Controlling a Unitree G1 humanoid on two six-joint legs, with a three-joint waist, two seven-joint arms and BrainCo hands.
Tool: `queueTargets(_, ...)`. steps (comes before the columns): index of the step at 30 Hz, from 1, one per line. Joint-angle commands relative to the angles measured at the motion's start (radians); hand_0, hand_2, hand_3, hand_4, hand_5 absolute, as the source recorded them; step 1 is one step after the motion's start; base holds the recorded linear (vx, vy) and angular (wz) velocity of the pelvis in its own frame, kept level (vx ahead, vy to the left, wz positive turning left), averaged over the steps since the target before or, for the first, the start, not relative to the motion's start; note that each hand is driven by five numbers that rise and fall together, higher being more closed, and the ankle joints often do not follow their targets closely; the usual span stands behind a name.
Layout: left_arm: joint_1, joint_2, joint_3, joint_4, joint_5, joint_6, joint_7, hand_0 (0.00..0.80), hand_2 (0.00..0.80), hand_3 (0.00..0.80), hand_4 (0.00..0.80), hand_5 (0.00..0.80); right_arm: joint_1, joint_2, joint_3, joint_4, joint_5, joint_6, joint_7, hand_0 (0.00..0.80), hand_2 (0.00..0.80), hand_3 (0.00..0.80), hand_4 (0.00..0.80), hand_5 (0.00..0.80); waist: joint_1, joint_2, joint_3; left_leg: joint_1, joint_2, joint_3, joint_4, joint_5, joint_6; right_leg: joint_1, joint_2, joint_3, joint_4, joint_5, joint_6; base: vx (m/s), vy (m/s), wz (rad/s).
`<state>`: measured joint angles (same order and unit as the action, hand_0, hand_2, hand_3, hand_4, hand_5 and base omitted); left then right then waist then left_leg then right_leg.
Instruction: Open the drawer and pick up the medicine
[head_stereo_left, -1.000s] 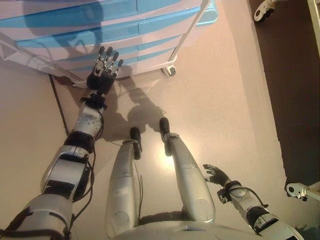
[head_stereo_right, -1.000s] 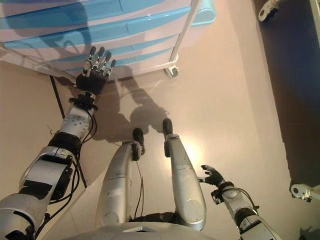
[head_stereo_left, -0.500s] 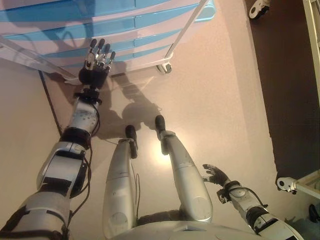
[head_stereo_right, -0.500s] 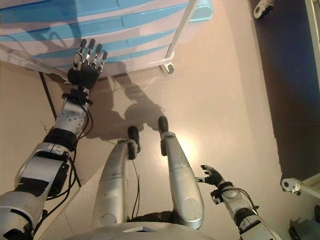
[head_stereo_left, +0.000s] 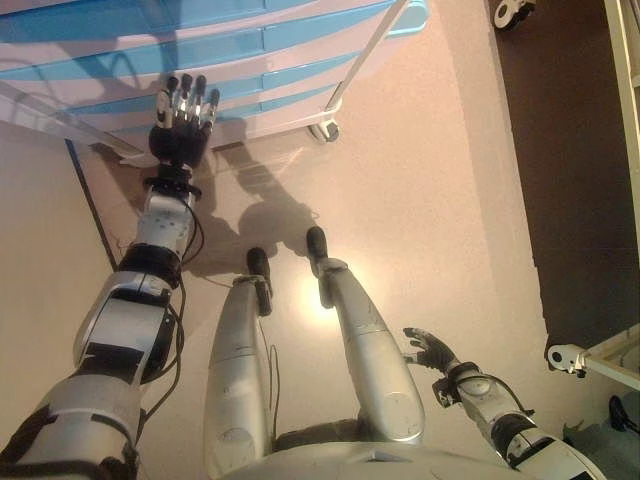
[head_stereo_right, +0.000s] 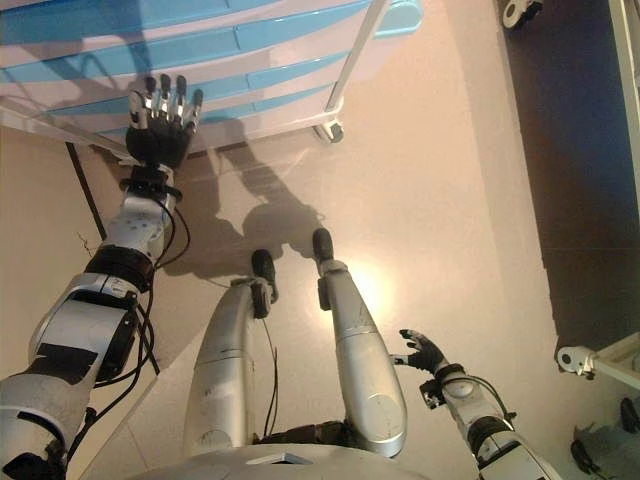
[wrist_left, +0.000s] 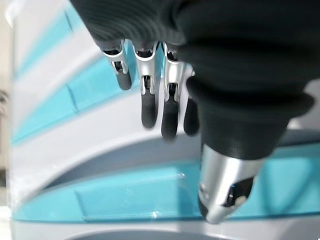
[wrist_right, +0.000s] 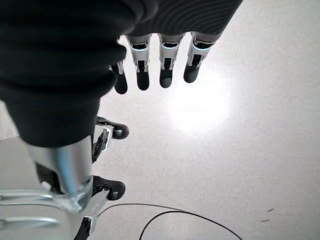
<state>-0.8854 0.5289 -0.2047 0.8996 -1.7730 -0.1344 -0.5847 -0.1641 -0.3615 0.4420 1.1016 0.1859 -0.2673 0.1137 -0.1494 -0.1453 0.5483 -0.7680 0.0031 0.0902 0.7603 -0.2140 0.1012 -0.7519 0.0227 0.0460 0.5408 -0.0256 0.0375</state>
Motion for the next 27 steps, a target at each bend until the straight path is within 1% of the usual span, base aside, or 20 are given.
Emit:
queueTargets(1, -0.212, 0.074, 0.046, -0.081, -0.115, -0.079, -0.172, 0.000, 0.000, 0.000, 0.000, 0.000, 0.056, -0.010, 0.029, 0.031, 0.030, -0.021, 0.005, 0.000, 0.000, 0.000, 0.000, 0.000, 0.012, 0.015, -0.065, 0.077, -0.024, 0.027, -0.154, 0.010, 0.001, 0.044, 0.070, -0.029, 0.023, -0.032, -0.071, 0.000, 0.000, 0.00)
queueTargets(6, -0.228, 0.061, 0.039, -0.171, -0.120, -0.081, -0.255, 0.000, 0.000, 0.000, 0.000, 0.000, 0.051, -0.015, 0.034, 0.039, 0.031, -0.026, 0.007, 0.000, 0.000, 0.000, 0.000, 0.000, 0.013, 0.021, -0.064, 0.086, -0.028, 0.029, -0.162, 0.008, 0.001, 0.049, 0.069, -0.026, 0.020, -0.035, -0.073, 0.000, 0.000, 0.00)
queueTargets(8, -0.236, 0.056, 0.032, -0.204, -0.112, -0.073, -0.309, 0.000, 0.000, 0.000, 0.000, 0.000, 0.049, -0.019, 0.038, 0.038, 0.032, -0.025, 0.006, 0.000, 0.000, 0.000, 0.000, 0.000, 0.011, 0.024, -0.063, 0.091, -0.029, 0.031, -0.163, 0.005, 0.001, 0.052, 0.068, -0.023, 0.018, -0.035, -0.074, 0.000, 0.035, 0.00)
queueTargets(11, -0.244, 0.049, 0.021, -0.268, -0.091, -0.080, -0.338, 0.000, 0.000, 0.000, 0.000, 0.000, 0.046, -0.028, 0.040, 0.037, 0.032, -0.021, 0.005, 0.000, 0.000, 0.000, 0.000, 0.000, 0.011, 0.031, -0.062, 0.098, -0.032, 0.032, -0.168, 0.006, 0.001, 0.057, 0.065, -0.020, 0.014, -0.036, -0.076, 0.003, 0.039, 0.00)
queueTargets(16, -0.261, 0.042, 0.009, -0.346, -0.053, -0.100, -0.322, 0.000, 0.000, 0.000, 0.000, 0.000, 0.040, -0.038, 0.042, 0.046, 0.032, -0.020, 0.005, 0.000, 0.000, 0.000, 0.000, 0.000, 0.014, 0.039, -0.058, 0.109, -0.035, 0.035, -0.175, 0.007, 0.003, 0.066, 0.061, -0.021, 0.012, -0.037, -0.078, 0.001, 0.007, 0.00)
queueTargets(18, -0.266, 0.042, 0.008, -0.370, -0.052, -0.108, -0.287, 0.000, 0.000, 0.000, 0.000, 0.000, 0.040, -0.042, 0.043, 0.048, 0.034, -0.025, 0.010, 0.000, 0.000, 0.000, 0.000, 0.000, 0.015, 0.041, -0.056, 0.113, -0.035, 0.036, -0.177, 0.008, 0.003, 0.070, 0.059, -0.021, 0.010, -0.038, -0.078, 0.000, 0.000, 0.00)
queueTargets(20, -0.262, 0.042, 0.013, -0.375, -0.033, -0.119, -0.258, 0.000, 0.000, 0.000, 0.000, 0.000, 0.038, -0.044, 0.043, 0.045, 0.032, -0.023, 0.014, 0.000, 0.000, 0.000, 0.000, 0.000, 0.017, 0.041, -0.056, 0.118, -0.037, 0.035, -0.178, 0.007, 0.003, 0.075, 0.058, -0.021, 0.008, -0.038, -0.078, 0.000, 0.000, 0.00)
queueTargets(24, -0.250, 0.043, 0.016, -0.376, -0.004, -0.109, -0.239, 0.000, 0.000, 0.000, 0.000, 0.000, 0.031, -0.043, 0.044, 0.044, 0.032, -0.020, 0.015, 0.000, 0.000, 0.000, 0.000, 0.000, 0.022, 0.044, -0.055, 0.131, -0.038, 0.036, -0.186, 0.010, 0.001, 0.091, 0.056, -0.023, -0.001, -0.040, -0.077, 0.000, 0.000, 0.00)
queueTargets(25, -0.245, 0.043, 0.016, -0.377, 0.002, -0.107, -0.233, 0.000, 0.000, 0.000, 0.000, 0.000, 0.030, -0.043, 0.044, 0.042, 0.031, -0.020, 0.016, 0.000, 0.000, 0.000, 0.000, 0.000, 0.023, 0.044, -0.056, 0.133, -0.038, 0.037, -0.193, 0.016, 0.000, 0.094, 0.055, -0.023, -0.006, -0.037, -0.078, -0.122, -0.027, 0.02)
queueTargets(26, -0.238, 0.042, 0.019, -0.374, 0.012, -0.102, -0.226, 0.000, 0.000, 0.000, 0.000, 0.000, 0.029, -0.043, 0.044, 0.042, 0.031, -0.021, 0.015, 0.000, 0.000, 0.000, 0.000, 0.000, 0.022, 0.042, -0.051, 0.128, -0.035, 0.049, -0.197, 0.043, 0.002, 0.092, 0.051, -0.028, -0.013, -0.015, -0.082, -0.120, -0.026, 0.00)
queueTargets(27, -0.233, 0.040, 0.020, -0.372, 0.018, -0.098, -0.217, 0.000, 0.000, 0.000, 0.000, 0.000, 0.027, -0.042, 0.045, 0.041, 0.031, -0.019, 0.014, 0.000, 0.000, 0.000, 0.000, 0.000, 0.023, 0.042, -0.052, 0.131, -0.036, 0.050, -0.200, 0.045, 0.002, 0.095, 0.051, -0.028, -0.015, -0.015, -0.082, -0.111, -0.027, 0.02)
